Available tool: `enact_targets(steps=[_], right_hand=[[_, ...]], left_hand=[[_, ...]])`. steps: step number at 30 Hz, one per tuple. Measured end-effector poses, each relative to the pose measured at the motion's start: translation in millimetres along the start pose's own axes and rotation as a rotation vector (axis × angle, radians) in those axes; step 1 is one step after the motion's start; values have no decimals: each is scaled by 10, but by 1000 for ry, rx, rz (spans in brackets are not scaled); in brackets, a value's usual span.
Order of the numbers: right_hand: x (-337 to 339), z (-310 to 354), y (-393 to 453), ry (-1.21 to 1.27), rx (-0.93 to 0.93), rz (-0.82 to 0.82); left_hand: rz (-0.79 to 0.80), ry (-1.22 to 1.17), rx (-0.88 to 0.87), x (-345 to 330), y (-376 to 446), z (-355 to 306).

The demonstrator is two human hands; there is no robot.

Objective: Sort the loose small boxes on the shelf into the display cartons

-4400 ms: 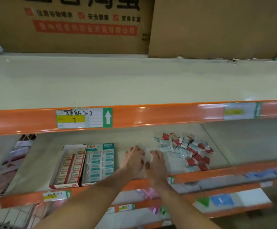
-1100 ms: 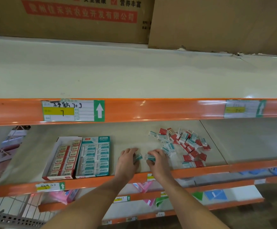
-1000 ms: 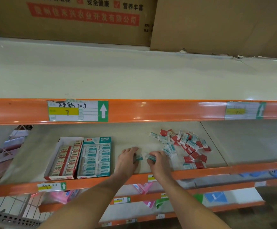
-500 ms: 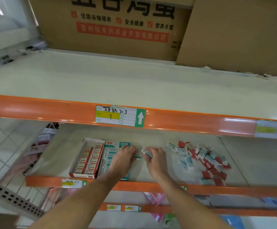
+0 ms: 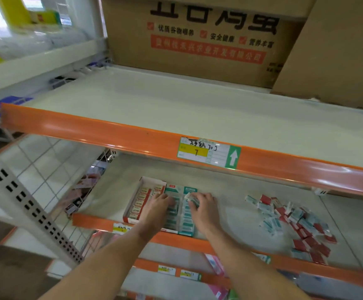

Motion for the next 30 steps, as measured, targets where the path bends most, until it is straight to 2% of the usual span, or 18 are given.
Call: enact_targets(steps=[9,13,22,30], right_hand=[[-125,87,-72,-35,-19,22],[-116,84,-84,-37,-21,15],[-159,111,-92,-51,9,42],[-202,141,-63,-73,9,57]], left_hand=[[-27,35,-23,-20,-33,-32],[-37,-30,-23,-50,-37,-45],[23,63,-58,-115,21,-23],[54,12,-111,-99,52,45]])
Point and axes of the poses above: each hand's wrist, its own y-axis towards the middle knuckle, its own x-axis out of the back of the hand, z = x × y, the point moved 7 cm from there along y, towards the middle knuckle
